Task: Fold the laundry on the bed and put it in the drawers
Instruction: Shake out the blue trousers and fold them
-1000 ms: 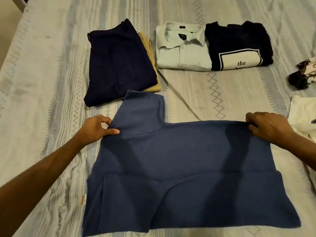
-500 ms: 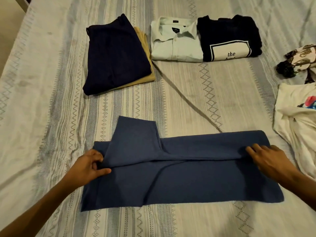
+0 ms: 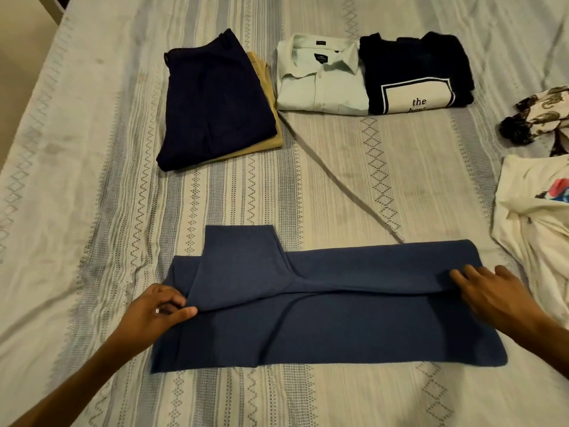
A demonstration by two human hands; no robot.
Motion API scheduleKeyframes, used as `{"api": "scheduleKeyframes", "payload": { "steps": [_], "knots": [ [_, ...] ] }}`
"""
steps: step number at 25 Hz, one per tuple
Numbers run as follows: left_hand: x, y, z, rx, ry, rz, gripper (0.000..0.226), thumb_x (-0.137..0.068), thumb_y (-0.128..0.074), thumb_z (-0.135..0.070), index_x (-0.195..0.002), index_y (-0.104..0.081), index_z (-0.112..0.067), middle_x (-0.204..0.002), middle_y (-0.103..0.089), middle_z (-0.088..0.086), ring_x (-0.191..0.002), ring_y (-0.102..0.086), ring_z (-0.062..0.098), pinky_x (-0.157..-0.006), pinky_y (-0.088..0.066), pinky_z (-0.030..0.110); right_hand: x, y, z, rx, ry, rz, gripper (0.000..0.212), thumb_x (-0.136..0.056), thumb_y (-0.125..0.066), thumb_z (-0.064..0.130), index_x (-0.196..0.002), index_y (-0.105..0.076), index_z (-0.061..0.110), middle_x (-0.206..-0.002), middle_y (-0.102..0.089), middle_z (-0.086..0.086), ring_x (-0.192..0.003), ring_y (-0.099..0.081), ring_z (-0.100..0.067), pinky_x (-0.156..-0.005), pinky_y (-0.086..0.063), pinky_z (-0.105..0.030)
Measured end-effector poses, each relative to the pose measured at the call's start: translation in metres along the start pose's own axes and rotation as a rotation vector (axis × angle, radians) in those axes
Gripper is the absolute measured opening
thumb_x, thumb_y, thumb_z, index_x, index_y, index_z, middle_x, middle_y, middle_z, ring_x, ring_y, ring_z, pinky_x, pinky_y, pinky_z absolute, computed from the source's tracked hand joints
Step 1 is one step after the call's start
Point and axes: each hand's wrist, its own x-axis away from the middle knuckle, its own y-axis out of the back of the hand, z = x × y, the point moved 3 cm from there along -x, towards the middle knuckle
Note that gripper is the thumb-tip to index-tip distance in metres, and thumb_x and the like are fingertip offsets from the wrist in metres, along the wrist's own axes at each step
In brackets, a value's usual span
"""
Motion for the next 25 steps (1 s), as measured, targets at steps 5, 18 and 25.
{"api": "scheduleKeyframes", "payload": {
  "steps": [5,18,25],
  "knots": [
    [-0.017,-0.011,-0.010,-0.517,-0.339,-0.079,0.047,-0.075,-0.073,-0.069,-0.105,-0.073,-0.033,-0.125,-0.058,-0.007,-0.104,-0.051,0.023,-0.089,-0.049,0.048,-0.022,0.024,-0.001,-0.060,0.028,-0.209,0.038,-0.068,-0.089,0.009,-0.102,-0.072,0.008,-0.091,-0.066,-0.013,-0.077,-0.066,-0.037,-0.066,-0.048,-0.050],
    [-0.218,0.041,-0.134,0.266,0.361,0.153,0.011,-0.101,-0.066,-0.021,-0.111,-0.071,-0.019,-0.070,-0.049,0.000,-0.051,-0.038,0.007,-0.039,-0.031,0.020,-0.180,0.094,-0.091,-0.339,-0.406,0.048,0.014,-0.093,-0.063,0.018,-0.107,-0.065,0.022,-0.099,-0.062,-0.010,-0.086,-0.052,-0.029,-0.082,-0.040,-0.043],
    [-0.144,0.037,-0.077,-0.294,-0.203,-0.283,0.056,-0.096,-0.064,-0.054,-0.138,-0.045,-0.022,-0.139,-0.044,0.001,-0.110,-0.060,0.028,-0.087,-0.055,0.047,-0.100,0.045,0.008,-0.524,-0.116,-0.245,0.037,-0.088,-0.074,0.022,-0.119,-0.058,0.009,-0.111,-0.059,-0.015,-0.095,-0.062,-0.043,-0.078,-0.055,-0.054]
  ]
}}
